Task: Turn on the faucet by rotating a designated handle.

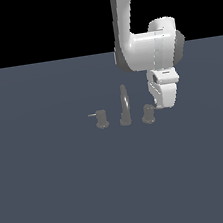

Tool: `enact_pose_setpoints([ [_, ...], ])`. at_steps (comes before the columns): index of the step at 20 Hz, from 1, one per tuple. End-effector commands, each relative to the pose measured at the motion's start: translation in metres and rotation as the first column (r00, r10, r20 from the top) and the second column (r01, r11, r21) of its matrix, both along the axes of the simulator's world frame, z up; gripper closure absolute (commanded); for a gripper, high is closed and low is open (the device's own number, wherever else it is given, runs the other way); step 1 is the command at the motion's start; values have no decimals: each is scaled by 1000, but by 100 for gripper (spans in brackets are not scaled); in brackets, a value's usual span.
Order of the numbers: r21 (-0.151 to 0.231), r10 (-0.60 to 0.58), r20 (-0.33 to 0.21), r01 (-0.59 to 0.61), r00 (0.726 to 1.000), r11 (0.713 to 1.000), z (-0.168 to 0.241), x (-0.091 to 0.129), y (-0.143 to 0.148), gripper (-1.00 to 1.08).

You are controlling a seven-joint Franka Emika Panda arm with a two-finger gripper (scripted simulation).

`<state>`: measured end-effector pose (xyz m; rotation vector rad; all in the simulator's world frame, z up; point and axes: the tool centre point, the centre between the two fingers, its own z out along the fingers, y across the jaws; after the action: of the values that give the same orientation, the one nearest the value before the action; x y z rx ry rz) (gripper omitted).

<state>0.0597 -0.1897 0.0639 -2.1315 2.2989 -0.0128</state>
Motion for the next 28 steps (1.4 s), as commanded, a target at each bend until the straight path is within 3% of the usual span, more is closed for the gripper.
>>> enact_pose_setpoints([
  [1,1,0,-3,0,1000,1000,0,-6,1,108],
  [14,2,-6,-10,6,1000,1000,0,-45,7,108],
  [16,-6,-17,-2,17,1000,1000,0,-42,-3,108],
  [28,1,-6,-10,6,1000,1000,0,-62,42,108],
])
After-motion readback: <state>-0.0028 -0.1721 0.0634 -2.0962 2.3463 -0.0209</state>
